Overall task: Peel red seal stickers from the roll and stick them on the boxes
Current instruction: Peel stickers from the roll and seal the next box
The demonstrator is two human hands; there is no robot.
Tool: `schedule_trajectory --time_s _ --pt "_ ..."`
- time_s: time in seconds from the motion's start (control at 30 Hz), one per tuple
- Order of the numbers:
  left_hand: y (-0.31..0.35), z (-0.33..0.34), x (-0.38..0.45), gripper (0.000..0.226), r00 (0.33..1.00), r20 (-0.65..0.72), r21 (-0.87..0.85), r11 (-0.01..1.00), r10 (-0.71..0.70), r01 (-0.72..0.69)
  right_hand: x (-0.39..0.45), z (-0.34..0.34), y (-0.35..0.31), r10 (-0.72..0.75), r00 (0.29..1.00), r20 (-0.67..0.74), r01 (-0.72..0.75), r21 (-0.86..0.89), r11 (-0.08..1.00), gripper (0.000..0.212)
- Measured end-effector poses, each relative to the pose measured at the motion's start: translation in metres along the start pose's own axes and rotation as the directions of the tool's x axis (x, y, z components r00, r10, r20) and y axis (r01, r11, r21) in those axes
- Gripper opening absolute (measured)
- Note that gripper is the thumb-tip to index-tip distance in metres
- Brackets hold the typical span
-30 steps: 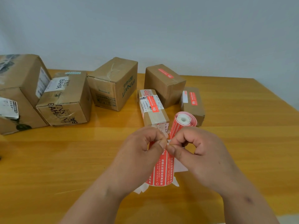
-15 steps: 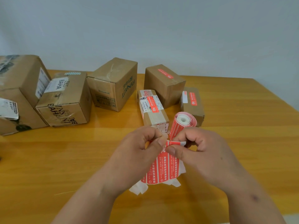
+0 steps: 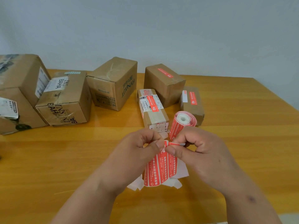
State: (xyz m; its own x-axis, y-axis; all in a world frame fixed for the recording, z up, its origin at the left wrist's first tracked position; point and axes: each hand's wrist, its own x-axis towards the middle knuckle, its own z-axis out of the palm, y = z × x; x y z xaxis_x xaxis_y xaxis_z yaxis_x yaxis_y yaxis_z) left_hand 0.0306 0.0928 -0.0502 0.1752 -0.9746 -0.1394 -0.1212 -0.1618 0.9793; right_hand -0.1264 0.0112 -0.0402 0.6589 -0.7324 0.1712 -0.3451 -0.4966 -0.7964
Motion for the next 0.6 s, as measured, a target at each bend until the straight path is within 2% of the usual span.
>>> schedule_trajectory --time_s 0.27,0.4,0.6 --pt "0.003 -0.004 -0.001 0.037 1.0 0.002 -0.019 1.0 -0.006 0.006 -0.001 -0.002 -0.002 0.038 0.999 0.016 -0.039 0.104 0.994 0.023" --pt "0.006 -0.01 -0.002 0.019 0.999 0.047 0.0 1.0 -0.009 0.009 -0.001 -0.003 -0.003 0.066 0.998 0.018 -0.067 0.13 0.989 0.019" --pt "0.005 -0.011 -0.001 0.025 0.995 0.07 0.028 0.997 -0.074 0.072 -0.002 -0.004 0.002 0.138 0.98 0.141 -0.154 0.107 0.982 0.022"
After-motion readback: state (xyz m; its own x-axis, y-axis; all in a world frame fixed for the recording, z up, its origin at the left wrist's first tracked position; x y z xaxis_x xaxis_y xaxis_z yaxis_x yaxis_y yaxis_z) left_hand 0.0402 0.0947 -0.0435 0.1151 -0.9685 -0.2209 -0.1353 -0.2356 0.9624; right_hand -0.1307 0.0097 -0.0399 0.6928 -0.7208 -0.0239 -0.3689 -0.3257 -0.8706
